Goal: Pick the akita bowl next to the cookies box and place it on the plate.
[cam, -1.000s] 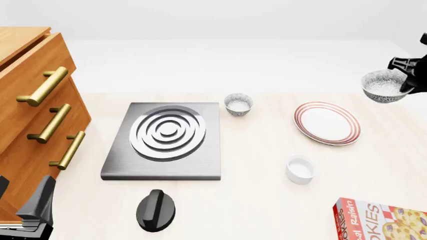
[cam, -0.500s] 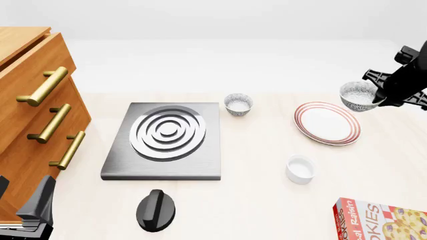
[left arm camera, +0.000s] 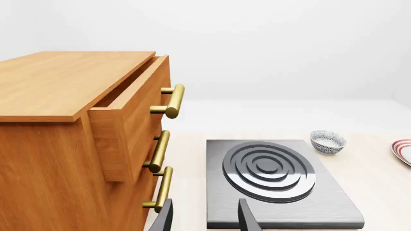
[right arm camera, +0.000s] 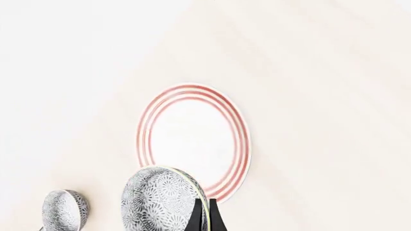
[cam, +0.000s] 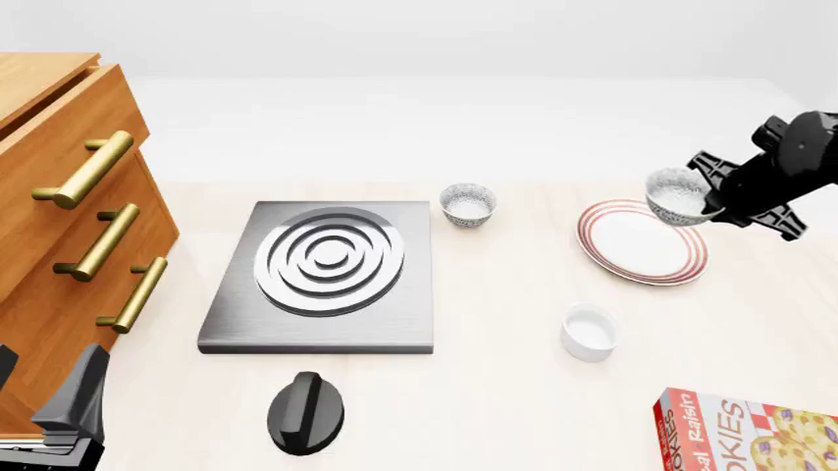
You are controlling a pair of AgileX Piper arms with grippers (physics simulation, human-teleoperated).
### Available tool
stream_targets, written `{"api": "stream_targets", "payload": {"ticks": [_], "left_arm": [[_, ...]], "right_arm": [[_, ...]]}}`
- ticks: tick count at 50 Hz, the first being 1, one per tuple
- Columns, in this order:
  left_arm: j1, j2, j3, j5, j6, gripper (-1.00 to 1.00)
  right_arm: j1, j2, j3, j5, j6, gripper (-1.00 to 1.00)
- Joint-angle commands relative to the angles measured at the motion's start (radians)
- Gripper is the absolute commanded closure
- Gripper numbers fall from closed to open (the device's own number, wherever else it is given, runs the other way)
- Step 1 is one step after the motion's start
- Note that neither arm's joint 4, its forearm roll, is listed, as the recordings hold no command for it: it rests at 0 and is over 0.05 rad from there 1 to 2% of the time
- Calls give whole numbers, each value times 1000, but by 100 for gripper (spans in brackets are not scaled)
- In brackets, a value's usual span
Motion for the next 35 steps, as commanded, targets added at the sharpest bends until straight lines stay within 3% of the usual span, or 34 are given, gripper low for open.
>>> {"api": "stream_targets", "payload": {"ticks": [1,35], "left_arm": [[0,0,0,0,0,-100],[0,0,0,0,0,-100]], "right_arm": [[16,3,27,-74,62,100],[24,154,-12,-173,64,100]]}}
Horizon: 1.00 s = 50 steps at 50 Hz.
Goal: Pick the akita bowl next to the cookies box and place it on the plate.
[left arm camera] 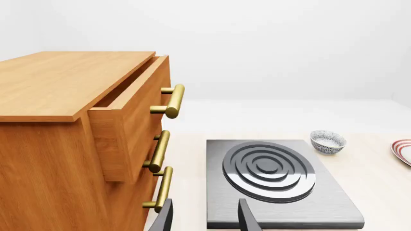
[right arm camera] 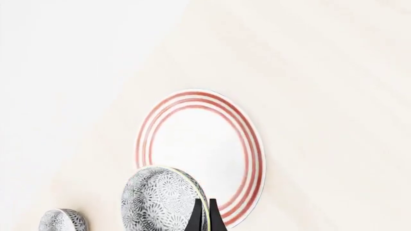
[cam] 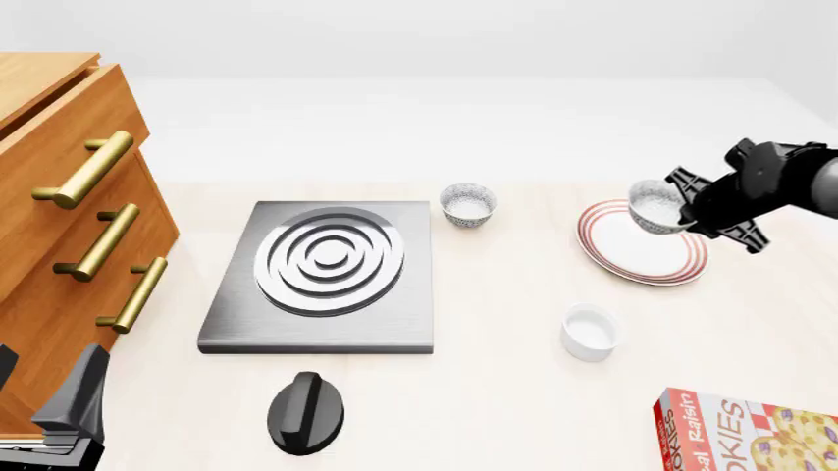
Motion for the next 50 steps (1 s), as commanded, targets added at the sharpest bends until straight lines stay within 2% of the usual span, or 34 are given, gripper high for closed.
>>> {"api": "stream_targets", "payload": {"ticks": [1,31,50], "left_arm": [[0,0,0,0,0,-100],[0,0,0,0,0,-100],[0,0,0,0,0,-100]], "right_arm": [[1,47,-29,-24,-3,100],[-17,236,-199,-4,-5,100],[-31,272,-199,-13,-4,100]]}}
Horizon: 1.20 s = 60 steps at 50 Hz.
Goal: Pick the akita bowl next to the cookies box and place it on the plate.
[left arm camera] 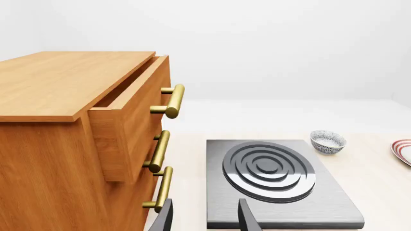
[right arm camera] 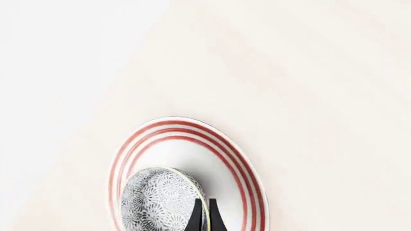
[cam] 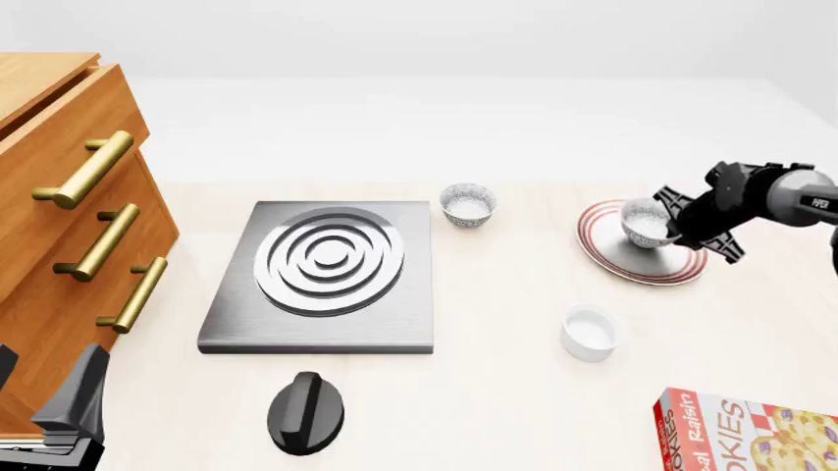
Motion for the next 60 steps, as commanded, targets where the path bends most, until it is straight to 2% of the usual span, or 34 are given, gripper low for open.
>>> {"api": "stream_targets", "payload": {"ticks": [1,12,13,29,37,41,47,52,55,60], "left_arm": [[0,0,0,0,0,-100],[0,0,0,0,0,-100],[0,0,0,0,0,-100],[0,0,0,0,0,-100],[0,0,0,0,0,-100],[0,0,0,0,0,-100],[0,0,0,0,0,-100],[0,0,0,0,0,-100],[0,0,0,0,0,-100],[0,0,0,0,0,-100]], "right_arm": [[-7,17,-9,-4,1,100],[-4,19,-1,-12,-3,100],[-2,18,0,-12,-2,-100],[11,-31,48,-27,2,-100],[20,-126,140,-48,-6,-100],[10,-169,175,-49,-17,-100],[-18,-294,261,-27,-68,-100],[-15,-359,311,-19,-83,-100],[16,-420,356,-9,-87,-100],[7,-474,392,19,-128,-100]]}}
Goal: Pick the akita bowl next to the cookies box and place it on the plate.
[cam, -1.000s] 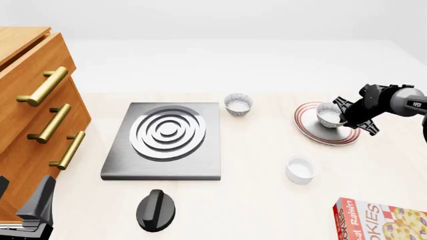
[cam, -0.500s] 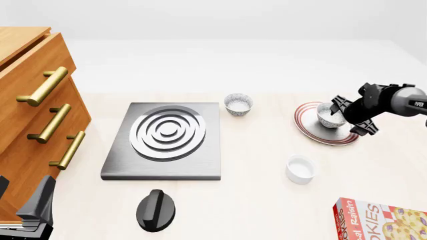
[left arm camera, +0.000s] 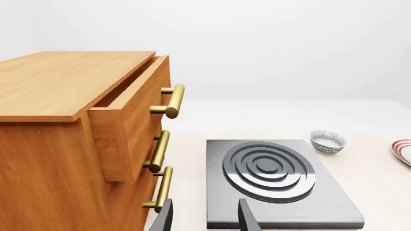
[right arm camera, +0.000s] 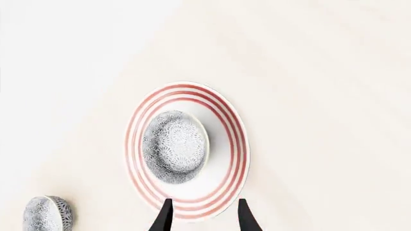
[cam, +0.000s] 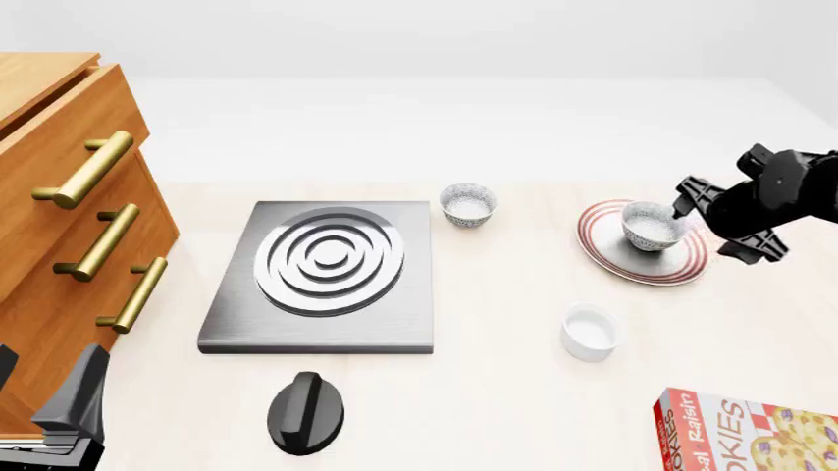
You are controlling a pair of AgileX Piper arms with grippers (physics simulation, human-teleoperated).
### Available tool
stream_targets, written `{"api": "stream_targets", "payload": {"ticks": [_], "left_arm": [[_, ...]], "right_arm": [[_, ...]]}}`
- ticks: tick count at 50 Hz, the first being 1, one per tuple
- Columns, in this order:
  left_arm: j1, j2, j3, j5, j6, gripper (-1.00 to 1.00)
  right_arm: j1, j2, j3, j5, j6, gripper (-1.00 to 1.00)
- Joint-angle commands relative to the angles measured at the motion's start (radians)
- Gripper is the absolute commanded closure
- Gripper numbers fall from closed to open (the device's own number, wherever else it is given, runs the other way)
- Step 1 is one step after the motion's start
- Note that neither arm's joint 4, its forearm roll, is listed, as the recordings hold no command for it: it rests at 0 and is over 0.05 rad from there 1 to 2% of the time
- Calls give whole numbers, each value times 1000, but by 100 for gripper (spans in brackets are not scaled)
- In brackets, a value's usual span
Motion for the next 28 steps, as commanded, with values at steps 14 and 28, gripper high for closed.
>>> {"api": "stream_targets", "payload": {"ticks": [14,28], "left_arm": [[0,0,0,0,0,-100],[0,0,0,0,0,-100]], "right_arm": [[24,-251,145,56,-141,-100],[57,-436,232,49,-260,-100]]}}
